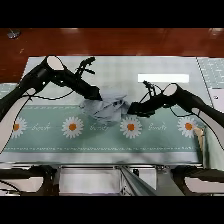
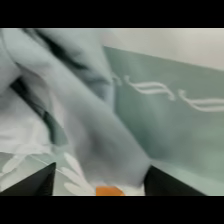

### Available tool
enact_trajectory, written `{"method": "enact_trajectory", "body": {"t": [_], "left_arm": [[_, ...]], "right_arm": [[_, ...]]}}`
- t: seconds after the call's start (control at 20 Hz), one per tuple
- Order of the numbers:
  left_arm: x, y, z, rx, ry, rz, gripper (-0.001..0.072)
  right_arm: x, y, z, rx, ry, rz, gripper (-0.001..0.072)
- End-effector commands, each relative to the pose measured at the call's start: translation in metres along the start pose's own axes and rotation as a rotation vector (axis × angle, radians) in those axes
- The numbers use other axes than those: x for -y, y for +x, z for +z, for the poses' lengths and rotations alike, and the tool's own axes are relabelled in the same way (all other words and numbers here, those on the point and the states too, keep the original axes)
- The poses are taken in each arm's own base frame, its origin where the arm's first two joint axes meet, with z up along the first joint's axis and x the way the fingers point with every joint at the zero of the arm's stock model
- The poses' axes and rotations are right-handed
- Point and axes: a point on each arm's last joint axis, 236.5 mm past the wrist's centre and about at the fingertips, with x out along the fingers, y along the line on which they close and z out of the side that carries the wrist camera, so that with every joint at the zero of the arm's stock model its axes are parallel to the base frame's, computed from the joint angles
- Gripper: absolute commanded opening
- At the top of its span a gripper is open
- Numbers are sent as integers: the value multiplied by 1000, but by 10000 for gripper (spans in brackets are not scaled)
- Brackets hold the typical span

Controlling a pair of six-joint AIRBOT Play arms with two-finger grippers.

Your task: Fold the shirts.

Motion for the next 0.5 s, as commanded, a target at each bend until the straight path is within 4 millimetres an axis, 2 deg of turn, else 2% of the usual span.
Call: {"method": "enact_trajectory", "body": {"t": [0.0,0.05,0.15,0.25,0.35,0.45], "left_arm": [[1,-4,3,16,-4,-7,23],[3,-10,7,35,-7,-12,23],[10,-37,19,104,0,-24,23],[19,-83,39,229,24,-14,23],[33,-142,61,399,48,4,23],[51,-203,75,571,72,42,23]], "right_arm": [[-19,18,8,-26,-35,28,195],[-24,14,11,-20,-57,33,27],[-27,-7,20,-26,-144,2,27],[-30,-52,45,31,-215,-77,27],[-50,-124,87,210,-278,-119,26],[-79,-215,120,435,-352,-147,26]]}}
